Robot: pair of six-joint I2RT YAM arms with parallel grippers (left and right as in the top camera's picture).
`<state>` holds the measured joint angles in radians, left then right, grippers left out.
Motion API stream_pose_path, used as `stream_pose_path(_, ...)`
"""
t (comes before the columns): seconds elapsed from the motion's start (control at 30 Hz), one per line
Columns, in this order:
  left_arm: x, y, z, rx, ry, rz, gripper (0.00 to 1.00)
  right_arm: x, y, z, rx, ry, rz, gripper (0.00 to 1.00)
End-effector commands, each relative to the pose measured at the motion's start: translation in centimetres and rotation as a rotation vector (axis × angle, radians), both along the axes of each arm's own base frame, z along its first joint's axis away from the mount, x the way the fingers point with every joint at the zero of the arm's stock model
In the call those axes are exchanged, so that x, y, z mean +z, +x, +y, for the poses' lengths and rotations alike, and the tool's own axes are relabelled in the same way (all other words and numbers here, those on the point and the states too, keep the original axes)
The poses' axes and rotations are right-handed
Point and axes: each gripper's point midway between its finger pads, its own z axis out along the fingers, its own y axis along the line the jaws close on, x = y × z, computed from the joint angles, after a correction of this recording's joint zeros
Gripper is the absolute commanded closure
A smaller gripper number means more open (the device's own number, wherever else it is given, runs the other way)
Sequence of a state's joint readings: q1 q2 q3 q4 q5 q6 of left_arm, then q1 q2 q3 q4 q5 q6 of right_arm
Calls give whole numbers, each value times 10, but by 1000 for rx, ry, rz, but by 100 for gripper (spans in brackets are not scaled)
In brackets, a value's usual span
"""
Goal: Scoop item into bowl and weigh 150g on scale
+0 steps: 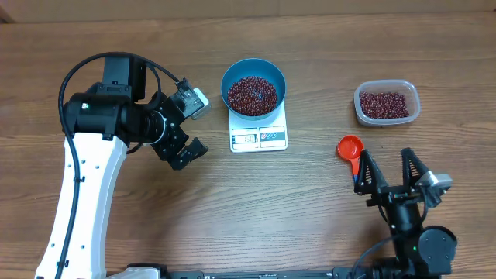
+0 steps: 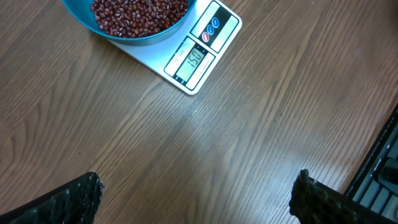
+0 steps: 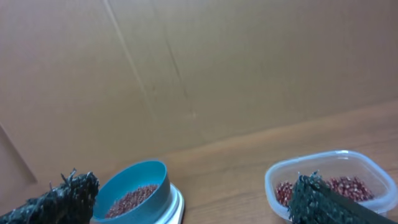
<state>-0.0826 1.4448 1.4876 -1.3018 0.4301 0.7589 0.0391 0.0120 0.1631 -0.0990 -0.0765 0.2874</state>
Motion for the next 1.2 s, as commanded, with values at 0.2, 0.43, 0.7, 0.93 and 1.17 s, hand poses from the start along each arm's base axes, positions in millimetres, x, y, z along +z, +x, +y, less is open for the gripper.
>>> stream_pose_path(0.2,9,2,0,9,-9,-27,0,-41,13,-7,-42,0,17,0)
stream_pose_path(0.43,9,2,0,9,-9,-27,0,-63,14,-14,-85,-3,105,0)
stream_pose_path(0.7,9,2,0,9,-9,-27,0,-70,14,-14,-85,-35,128,0)
stream_pose_path(0.93,9,2,0,9,-9,-27,0,-69,14,-14,-85,-35,128,0)
stream_pose_path(1.17,9,2,0,9,-9,-26,0,-69,14,-14,-85,-35,128,0)
